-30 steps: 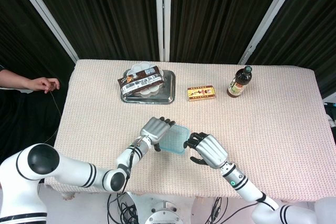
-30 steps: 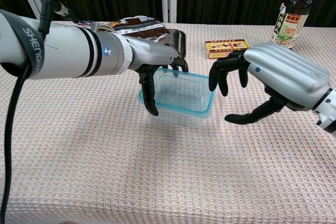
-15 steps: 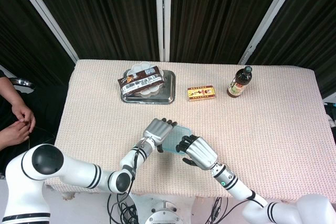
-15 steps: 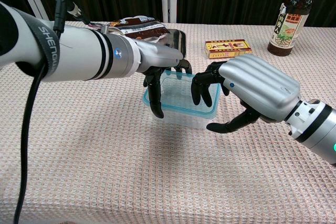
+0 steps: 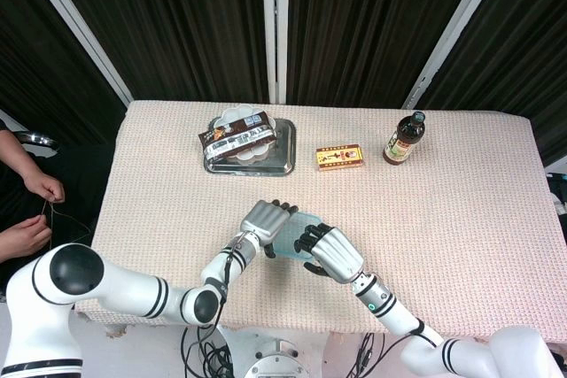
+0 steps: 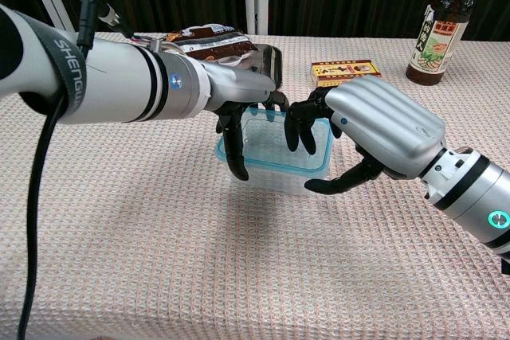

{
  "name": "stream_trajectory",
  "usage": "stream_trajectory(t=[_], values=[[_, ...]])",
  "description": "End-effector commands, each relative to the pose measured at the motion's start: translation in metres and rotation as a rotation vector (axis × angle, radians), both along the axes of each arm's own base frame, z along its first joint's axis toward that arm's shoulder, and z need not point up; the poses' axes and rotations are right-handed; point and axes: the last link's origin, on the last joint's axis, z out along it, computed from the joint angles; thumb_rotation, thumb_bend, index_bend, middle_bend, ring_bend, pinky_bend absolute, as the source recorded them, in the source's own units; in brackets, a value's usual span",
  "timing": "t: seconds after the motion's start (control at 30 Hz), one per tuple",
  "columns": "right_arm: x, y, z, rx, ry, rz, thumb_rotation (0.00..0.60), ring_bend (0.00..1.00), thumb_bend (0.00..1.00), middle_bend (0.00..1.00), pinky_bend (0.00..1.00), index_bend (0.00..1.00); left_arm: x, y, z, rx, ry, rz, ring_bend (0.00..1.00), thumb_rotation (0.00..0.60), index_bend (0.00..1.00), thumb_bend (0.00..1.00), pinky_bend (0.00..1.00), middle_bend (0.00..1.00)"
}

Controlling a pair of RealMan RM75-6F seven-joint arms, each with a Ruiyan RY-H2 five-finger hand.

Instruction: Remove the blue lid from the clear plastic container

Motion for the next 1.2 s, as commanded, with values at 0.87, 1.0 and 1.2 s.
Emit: stream_trajectory(t=[0.87,1.0,1.2], values=[[0.001,-0.007,0.018,-0.056,-0.041,-0.018,0.600,0.44,0.04,0.60,0.63,0.54,-0.009,-0.001,-0.005,0.034,0.010,-0.057,0.25,0.600,0.25,0.00,0.48,0.34],[0.002,-0.008,0.020,-0.062,-0.051,-0.018,0.600,0.44,0.04,0.61,0.63,0.54,-0.010,-0.002,-0.007,0.036,0.019,-0.069,0.25,0.600,0.25,0.00,0.47,0.34],[0.002,-0.009,0.019,-0.071,-0.047,-0.020,0.600,0.45,0.10,0.60,0.64,0.54,-0.009,-0.003,-0.008,0.031,0.011,-0.070,0.25,0.600,0.25,0.00,0.47,0.34]])
